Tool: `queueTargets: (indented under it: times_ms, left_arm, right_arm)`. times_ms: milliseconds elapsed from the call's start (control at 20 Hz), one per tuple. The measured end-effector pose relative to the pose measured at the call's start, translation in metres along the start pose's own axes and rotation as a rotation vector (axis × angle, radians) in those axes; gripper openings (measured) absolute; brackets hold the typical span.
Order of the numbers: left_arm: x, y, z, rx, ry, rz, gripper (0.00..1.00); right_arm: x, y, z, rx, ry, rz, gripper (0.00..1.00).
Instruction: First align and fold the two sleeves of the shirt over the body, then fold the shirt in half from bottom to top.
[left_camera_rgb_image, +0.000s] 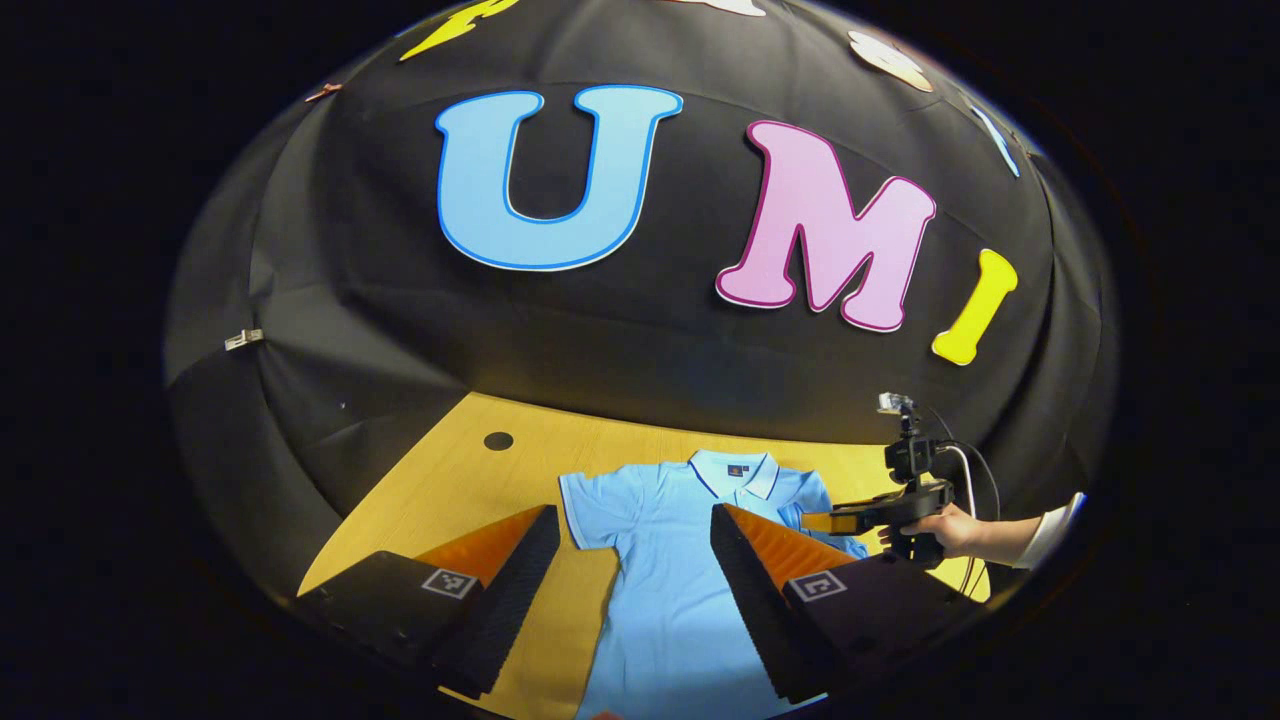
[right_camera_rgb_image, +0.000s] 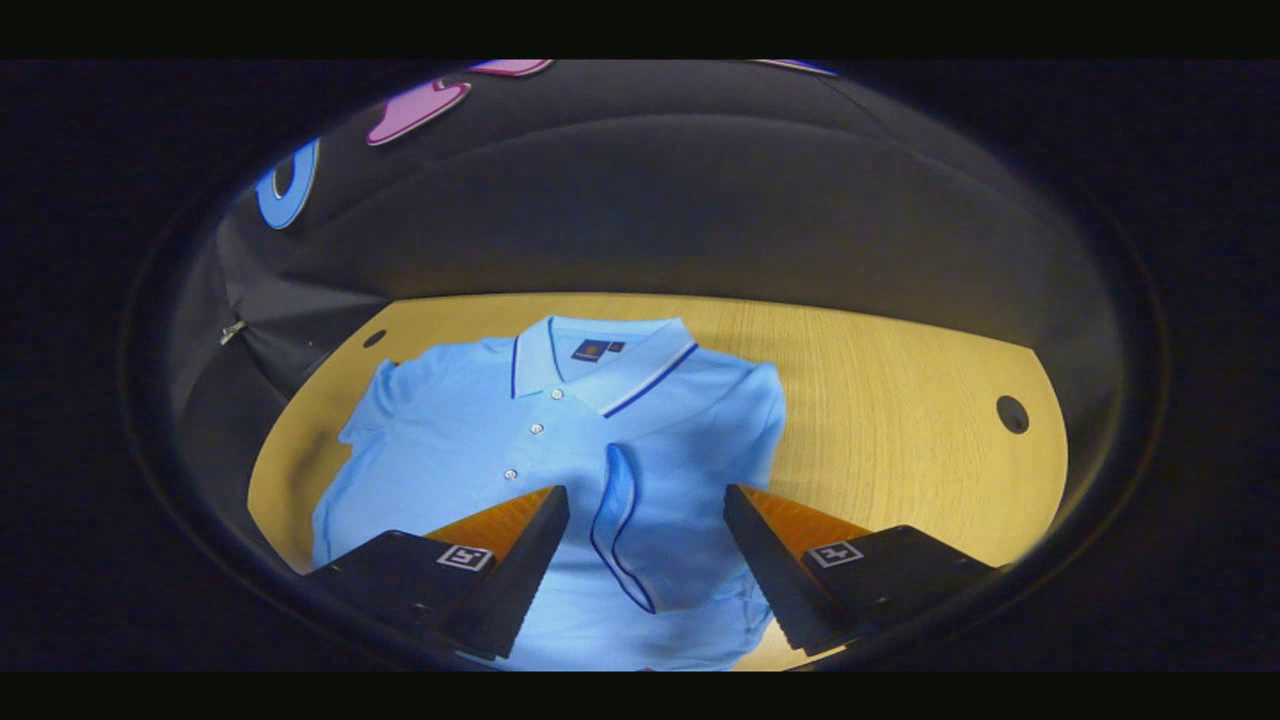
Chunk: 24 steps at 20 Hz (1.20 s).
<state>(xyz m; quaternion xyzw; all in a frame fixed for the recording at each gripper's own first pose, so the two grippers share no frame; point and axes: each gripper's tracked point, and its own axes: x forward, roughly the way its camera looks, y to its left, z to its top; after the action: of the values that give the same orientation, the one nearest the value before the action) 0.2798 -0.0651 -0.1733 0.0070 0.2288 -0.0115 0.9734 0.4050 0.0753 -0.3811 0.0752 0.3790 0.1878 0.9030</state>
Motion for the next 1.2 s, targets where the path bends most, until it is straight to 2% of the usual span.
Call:
queueTargets:
  times_ms: [250, 450, 600, 750, 850, 1050, 1200]
  left_arm:
    - [0.056, 0.002, 0.025, 0.035, -0.005, -0.018, 0.97]
    - [0.108, 0.014, 0.015, 0.081, 0.07, -0.002, 0.97]
    - [0.155, 0.023, -0.009, 0.104, 0.129, 0.002, 0.97]
    - [0.202, 0.045, -0.043, 0.136, 0.217, 0.053, 0.97]
    - [0.225, 0.05, -0.059, 0.164, 0.254, 0.054, 0.97]
    - [0.263, 0.058, -0.092, 0.2, 0.32, 0.049, 0.97]
    - [0.277, 0.074, -0.116, 0.183, 0.379, 0.085, 0.96]
  right_arm:
    - [-0.045, 0.002, 0.018, -0.007, -0.088, 0.012, 0.98]
    - [-0.089, -0.006, 0.004, 0.017, -0.118, 0.02, 0.98]
    - [-0.125, -0.024, -0.015, -0.009, -0.133, -0.021, 0.98]
    - [-0.154, -0.045, -0.029, -0.004, -0.129, -0.053, 0.98]
    - [-0.168, -0.061, -0.035, 0.001, -0.128, -0.093, 0.98]
    - [-0.189, -0.082, -0.044, 0.041, -0.13, -0.134, 0.98]
    - [-0.198, -0.092, -0.052, 0.06, -0.126, -0.153, 0.98]
